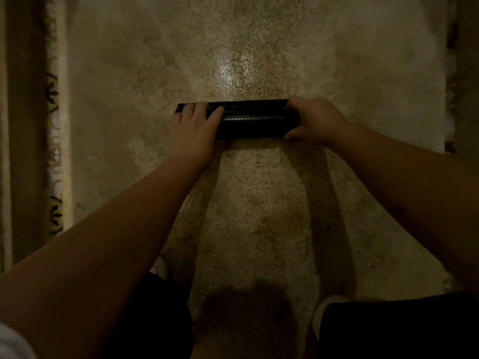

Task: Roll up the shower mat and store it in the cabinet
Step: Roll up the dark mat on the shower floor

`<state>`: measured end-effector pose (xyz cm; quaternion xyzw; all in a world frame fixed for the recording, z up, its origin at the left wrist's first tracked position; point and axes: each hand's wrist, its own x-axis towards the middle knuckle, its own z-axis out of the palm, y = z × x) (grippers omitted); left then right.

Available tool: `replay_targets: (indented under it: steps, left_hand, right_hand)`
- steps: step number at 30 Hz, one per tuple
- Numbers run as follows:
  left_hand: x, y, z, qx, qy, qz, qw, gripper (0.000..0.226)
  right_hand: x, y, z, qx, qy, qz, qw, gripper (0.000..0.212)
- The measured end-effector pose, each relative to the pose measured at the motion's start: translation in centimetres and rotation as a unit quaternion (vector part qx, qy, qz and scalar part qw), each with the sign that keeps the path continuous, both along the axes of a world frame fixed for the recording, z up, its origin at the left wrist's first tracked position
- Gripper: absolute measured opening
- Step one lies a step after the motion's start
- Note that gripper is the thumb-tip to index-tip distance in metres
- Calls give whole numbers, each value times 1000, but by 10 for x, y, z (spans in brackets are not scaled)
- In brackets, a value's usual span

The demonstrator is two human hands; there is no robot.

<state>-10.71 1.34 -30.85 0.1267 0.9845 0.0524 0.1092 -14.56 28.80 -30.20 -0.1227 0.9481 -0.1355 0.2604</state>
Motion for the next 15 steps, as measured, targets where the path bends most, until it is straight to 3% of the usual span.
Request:
replay_targets:
  steps: [3, 7, 10, 15]
  left_hand:
    - [-12, 2, 6, -2, -2, -13, 1000, 63]
    - [-22, 1, 11, 44, -3, 16, 999, 44]
    - [-24, -2, 10, 70, -13, 28, 997, 38]
    - [-37, -5, 11, 78, -20, 16, 997, 36]
  right_hand:
    - [-2, 5, -2, -36, -23, -53, 998, 64]
    - [5, 6, -3, 57, 112, 13, 992, 66]
    - [21, 2, -11, 26, 159, -4, 987, 62]
    - [22, 6, -19, 20, 134, 3, 991, 71]
